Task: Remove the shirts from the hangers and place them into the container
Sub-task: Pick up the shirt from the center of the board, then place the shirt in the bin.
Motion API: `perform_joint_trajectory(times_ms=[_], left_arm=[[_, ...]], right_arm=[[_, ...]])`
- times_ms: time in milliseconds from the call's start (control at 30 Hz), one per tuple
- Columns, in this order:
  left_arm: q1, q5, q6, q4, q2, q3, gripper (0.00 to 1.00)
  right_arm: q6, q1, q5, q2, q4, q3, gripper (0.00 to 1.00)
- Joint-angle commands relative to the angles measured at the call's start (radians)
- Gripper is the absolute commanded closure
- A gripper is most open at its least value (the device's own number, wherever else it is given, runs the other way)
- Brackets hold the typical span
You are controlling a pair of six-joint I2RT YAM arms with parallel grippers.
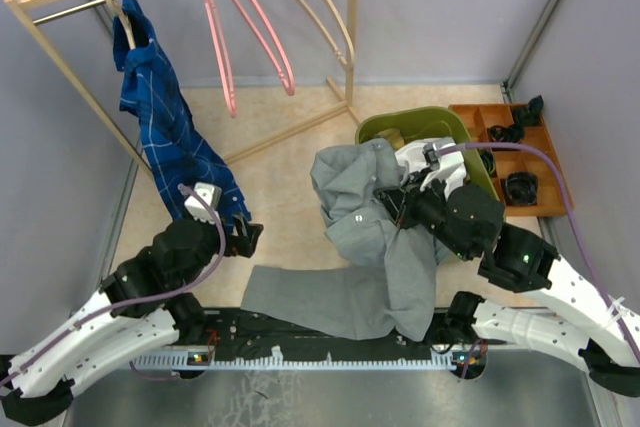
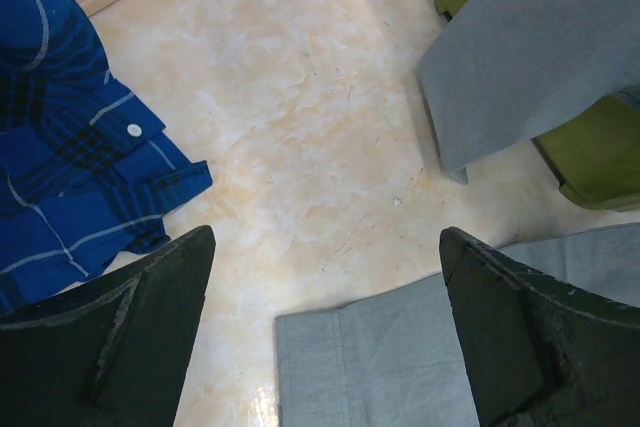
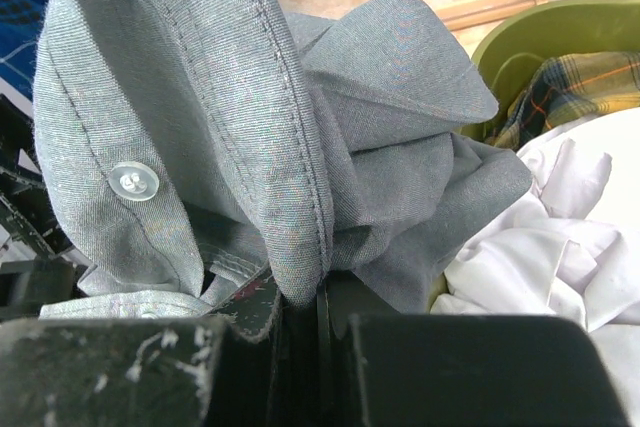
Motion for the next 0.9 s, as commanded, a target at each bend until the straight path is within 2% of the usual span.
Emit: perform_joint_trajectory(times_ms=[0,167,333,567,700,767,867], left_arm=[[0.002,0.018,0.084,0.053,-0.014,0.020,0.01],[0.001,0.024,0.109,0.043,-0.038,0.028,0.01],[0.003,0.014,0.066,0.009,-0.054,0.038,0.01],[0.001,-0.077,-0.122,0.003,-0.063,-0.038,0.01],[0.002,0.021,-0.140,0.083,-0.017,-0.072,0.01],[0.001,0.069,-0.086,0.129,0.025,-0.093,0.01],[0.001,0.126,-0.098,0.112,0.128,-0.059,0.01]], right_arm=[[0.009,0.004,-0.036,-0.012,0.038,0.079,1.00],[0.004,0.004,-0.039,-0.008,0.037,0.093,1.00],[0.004,0.004,-0.061,0.013,0.029,0.105,1.00],[-0.039,0.004,-0.039,0.044,0.013,0.176,1.00],[-0.058,0.005,0.008,0.048,0.004,0.185,1.00],[-0.059,0.005,0.013,0.051,0.004,0.177,1.00],[-0.056,0.004,0.006,0.059,-0.002,0.168,0.99]])
